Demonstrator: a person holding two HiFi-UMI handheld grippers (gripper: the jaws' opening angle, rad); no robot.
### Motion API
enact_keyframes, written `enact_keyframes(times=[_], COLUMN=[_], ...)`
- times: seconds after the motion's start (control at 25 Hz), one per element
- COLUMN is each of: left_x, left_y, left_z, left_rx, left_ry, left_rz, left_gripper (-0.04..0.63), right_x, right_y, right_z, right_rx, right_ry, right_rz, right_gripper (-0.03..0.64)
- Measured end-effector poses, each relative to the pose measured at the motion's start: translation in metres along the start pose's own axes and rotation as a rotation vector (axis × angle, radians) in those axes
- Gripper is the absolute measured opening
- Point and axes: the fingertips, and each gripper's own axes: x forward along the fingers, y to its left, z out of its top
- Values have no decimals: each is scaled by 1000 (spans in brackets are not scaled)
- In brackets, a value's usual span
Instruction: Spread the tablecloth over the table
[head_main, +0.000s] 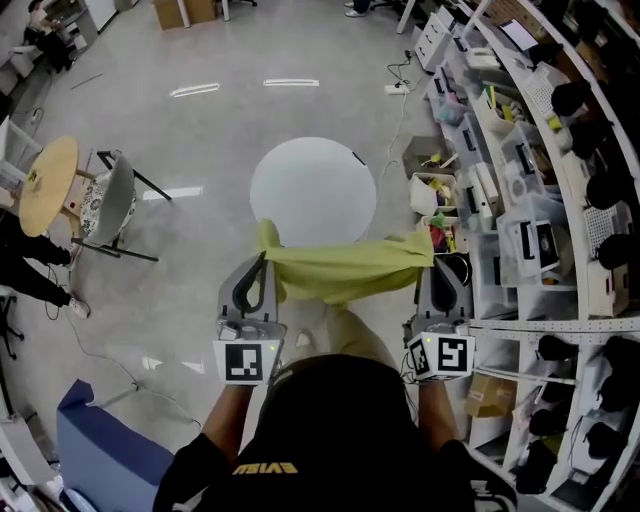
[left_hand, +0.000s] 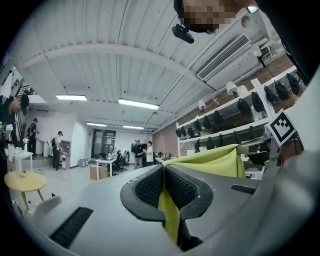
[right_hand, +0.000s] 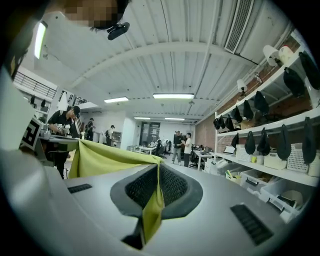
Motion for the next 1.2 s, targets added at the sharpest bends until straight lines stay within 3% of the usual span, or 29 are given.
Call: enact_keyframes(times=[0.32,0.56,0.8,1.04,1.2], left_x=[78,143,220,277,330], left_y=[47,75,90,124,154], left_z=[-14,-16,-17,-44,-63], left_rx=[2,-5,-41,-69,-59], left_ry=[44,104,103,160,170], left_rz=[76,175,299,276,183], left_gripper=[23,23,21,23,23], right_x=[113,196,267,326,380], right_y=[-5,-20,-39,-51,-54], right_z=[-9,-15,-27,-44,-54], right_rx=[27,73,140,130,117], right_ry=[-24,-9,16,71,94], right_rz=[56,116,93,58,33], right_gripper=[11,11,11,11,11])
